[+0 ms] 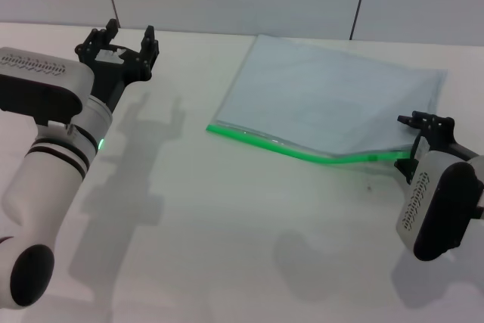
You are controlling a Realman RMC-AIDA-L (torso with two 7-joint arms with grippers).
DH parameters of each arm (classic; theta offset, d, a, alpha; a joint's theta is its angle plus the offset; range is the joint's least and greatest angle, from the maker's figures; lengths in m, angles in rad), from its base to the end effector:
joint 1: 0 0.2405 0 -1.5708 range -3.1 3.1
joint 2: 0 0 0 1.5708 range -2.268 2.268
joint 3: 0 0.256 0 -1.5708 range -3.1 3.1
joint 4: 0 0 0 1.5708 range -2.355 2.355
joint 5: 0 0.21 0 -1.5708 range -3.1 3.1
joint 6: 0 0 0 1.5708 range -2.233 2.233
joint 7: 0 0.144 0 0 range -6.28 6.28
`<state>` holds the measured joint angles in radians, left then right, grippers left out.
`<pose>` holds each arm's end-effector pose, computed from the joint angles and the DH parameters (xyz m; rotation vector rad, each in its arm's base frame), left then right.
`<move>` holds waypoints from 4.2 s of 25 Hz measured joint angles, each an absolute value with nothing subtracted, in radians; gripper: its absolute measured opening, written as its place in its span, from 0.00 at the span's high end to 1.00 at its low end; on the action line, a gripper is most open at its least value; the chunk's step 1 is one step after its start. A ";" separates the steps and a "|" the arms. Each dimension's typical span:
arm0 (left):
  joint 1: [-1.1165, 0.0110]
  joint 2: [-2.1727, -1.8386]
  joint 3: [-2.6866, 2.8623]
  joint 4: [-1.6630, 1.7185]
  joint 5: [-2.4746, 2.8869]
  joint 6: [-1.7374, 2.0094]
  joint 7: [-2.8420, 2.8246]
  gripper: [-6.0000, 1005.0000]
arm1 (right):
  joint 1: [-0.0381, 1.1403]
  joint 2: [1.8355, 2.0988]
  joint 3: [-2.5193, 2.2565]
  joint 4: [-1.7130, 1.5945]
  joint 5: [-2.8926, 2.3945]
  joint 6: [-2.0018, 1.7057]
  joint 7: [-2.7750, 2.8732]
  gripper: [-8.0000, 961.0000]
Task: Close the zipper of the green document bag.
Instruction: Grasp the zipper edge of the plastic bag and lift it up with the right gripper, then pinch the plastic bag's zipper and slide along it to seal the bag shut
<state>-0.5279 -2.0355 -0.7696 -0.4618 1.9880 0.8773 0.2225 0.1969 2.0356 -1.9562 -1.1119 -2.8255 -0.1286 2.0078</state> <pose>-0.2719 0.3835 -0.0357 -1.6427 -0.5266 -0.5898 0.2664 0.3425 -0.0598 -2.1636 -0.4071 -0.4585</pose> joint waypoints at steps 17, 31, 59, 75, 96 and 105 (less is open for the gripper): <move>-0.529 -2.037 -0.768 -0.463 1.993 0.874 0.222 0.40 | 0.229 2.036 -1.933 -1.084 -2.826 -0.128 2.105 0.81; -0.532 -1.948 -0.748 -0.765 2.229 0.570 0.207 0.44 | 0.088 2.033 -1.956 -1.308 -2.835 -0.120 2.106 0.91; -0.497 -2.025 -0.926 -1.151 2.441 -0.043 0.904 0.47 | 0.133 2.029 -1.983 -1.333 -2.820 -0.141 2.243 0.94; -0.514 -2.028 -0.884 -1.094 2.438 0.052 0.909 0.54 | 0.137 2.028 -1.994 -1.350 -2.785 -0.139 2.244 0.94; -0.536 -2.033 -0.857 -1.041 2.433 0.111 0.901 0.63 | 0.151 2.028 -1.996 -1.340 -2.786 -0.142 2.244 0.94; -0.535 -2.033 -0.847 -1.040 2.433 0.131 0.901 0.74 | 0.165 2.028 -1.996 -1.327 -2.786 -0.149 2.244 0.94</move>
<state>-0.5353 -2.0325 -0.8466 -1.0401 2.4328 0.1306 0.9014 0.1647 2.0279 -1.9956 -1.3270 -2.7857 -0.1487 2.2442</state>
